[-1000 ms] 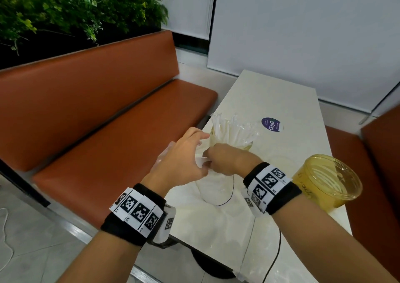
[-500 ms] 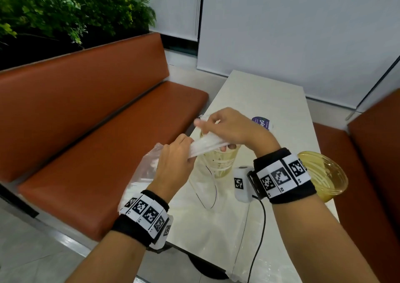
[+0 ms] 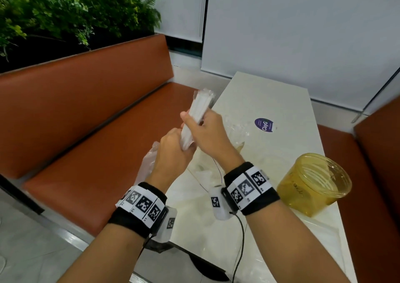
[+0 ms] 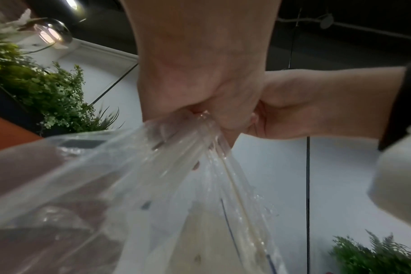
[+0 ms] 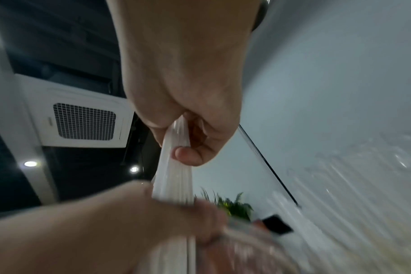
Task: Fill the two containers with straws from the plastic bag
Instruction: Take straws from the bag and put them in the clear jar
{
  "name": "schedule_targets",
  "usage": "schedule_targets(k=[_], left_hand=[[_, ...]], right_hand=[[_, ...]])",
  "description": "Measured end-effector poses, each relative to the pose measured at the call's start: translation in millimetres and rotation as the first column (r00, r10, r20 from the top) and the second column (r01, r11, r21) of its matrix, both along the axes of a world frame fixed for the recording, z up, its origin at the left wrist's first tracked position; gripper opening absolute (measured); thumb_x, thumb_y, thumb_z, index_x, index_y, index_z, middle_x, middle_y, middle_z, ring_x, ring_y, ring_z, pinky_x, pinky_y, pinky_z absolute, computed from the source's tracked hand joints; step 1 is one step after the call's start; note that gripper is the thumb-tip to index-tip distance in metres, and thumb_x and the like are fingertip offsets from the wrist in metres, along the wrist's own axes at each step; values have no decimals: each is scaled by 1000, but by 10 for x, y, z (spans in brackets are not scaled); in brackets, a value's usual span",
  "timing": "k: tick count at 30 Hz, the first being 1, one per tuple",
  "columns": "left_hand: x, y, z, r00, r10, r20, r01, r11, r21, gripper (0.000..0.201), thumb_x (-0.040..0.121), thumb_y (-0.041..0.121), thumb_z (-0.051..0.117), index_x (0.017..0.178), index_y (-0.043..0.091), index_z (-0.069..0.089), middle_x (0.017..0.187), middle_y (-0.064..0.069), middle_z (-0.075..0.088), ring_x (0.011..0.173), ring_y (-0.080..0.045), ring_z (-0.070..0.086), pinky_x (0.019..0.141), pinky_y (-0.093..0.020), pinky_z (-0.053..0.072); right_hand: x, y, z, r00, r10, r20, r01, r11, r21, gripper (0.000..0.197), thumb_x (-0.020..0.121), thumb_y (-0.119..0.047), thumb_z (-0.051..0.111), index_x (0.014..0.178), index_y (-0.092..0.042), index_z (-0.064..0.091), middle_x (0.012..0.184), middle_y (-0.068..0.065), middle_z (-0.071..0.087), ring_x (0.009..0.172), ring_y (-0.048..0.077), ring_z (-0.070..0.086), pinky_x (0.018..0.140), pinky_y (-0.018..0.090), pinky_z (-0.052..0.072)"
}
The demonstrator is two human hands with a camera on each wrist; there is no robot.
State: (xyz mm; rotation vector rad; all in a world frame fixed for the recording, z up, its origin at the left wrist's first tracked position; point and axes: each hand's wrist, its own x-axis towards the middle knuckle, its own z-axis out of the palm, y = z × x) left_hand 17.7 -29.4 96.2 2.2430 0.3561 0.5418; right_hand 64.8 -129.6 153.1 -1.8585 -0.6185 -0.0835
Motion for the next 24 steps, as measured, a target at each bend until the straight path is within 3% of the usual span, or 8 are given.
schedule_targets(k=[3, 5, 7, 10, 13, 17, 20, 24], left_hand=[[-15, 39, 16, 1000, 12, 0, -12, 997, 79, 27, 82, 38, 75, 99, 19, 67, 94, 5, 61, 81, -16, 61, 58, -19, 40], [-20, 49, 1, 1000, -16, -2, 16, 996, 83, 33, 77, 38, 82, 99, 20, 66, 97, 7, 60, 84, -13, 59, 63, -21, 43], [-31, 54, -14, 999, -41, 3, 41, 997, 67, 36, 74, 33, 87, 101, 23, 66, 100, 11, 58, 84, -8, 59, 63, -19, 44], [-64, 58, -12, 999, -47, 22, 45, 994, 103, 35, 78, 15, 82, 109, 24, 68, 106, 12, 59, 89, -7, 63, 65, -14, 45], [-85, 74, 7, 999, -38, 21, 35, 990, 137, 36, 81, 6, 76, 112, 22, 69, 111, 11, 60, 91, -5, 57, 69, -15, 45], [-97, 99, 8, 997, -69, 20, 65, 988, 142, 38, 81, 9, 75, 115, 22, 69, 112, 11, 59, 95, -7, 60, 68, -8, 39], [-105, 118, -2, 995, -93, 24, 89, 988, 127, 38, 80, 8, 74, 116, 21, 69, 110, 11, 60, 91, -7, 62, 70, -9, 42], [-153, 138, 39, 992, -129, 17, 125, 984, 128, 39, 81, 5, 70, 117, 20, 69, 109, 11, 58, 92, -7, 64, 72, -15, 49]], right_hand=[[121, -117, 345, 999, -2, 36, 0, 998, 61, 26, 99, -26, 63, 93, -1, 70, 79, 7, 75, 50, -5, 62, 49, 11, 44], [206, -267, 628, 997, -40, 72, 29, 989, 148, 28, 100, -23, 61, 93, 2, 69, 79, 11, 74, 45, -4, 58, 44, 10, 41], [319, -431, 872, 981, -129, 146, 93, 969, 231, 31, 100, -26, 61, 96, 4, 69, 80, 11, 74, 48, -3, 60, 47, 12, 44], [534, -608, 998, 878, -310, 364, 239, 944, 227, 36, 98, -34, 60, 96, 0, 71, 78, 0, 74, 63, 0, 67, 61, 15, 47], [793, -657, 801, 823, -374, 428, 376, 923, 84, 38, 96, -39, 59, 96, -2, 69, 80, 4, 73, 69, 12, 68, 65, 21, 49], [1084, -616, 254, 896, -340, 284, 407, 885, -225, 40, 92, -43, 65, 89, -4, 70, 83, 10, 72, 77, 26, 69, 67, 32, 55], [1099, -567, -84, 929, -340, 143, 369, 851, -373, 42, 89, -44, 70, 76, -6, 58, 77, 8, 62, 79, 30, 64, 66, 34, 49], [1066, -566, -242, 896, -431, 110, 435, 798, -416, 42, 77, -46, 81, 91, -9, 67, 91, 7, 66, 92, 29, 67, 72, 30, 49]])
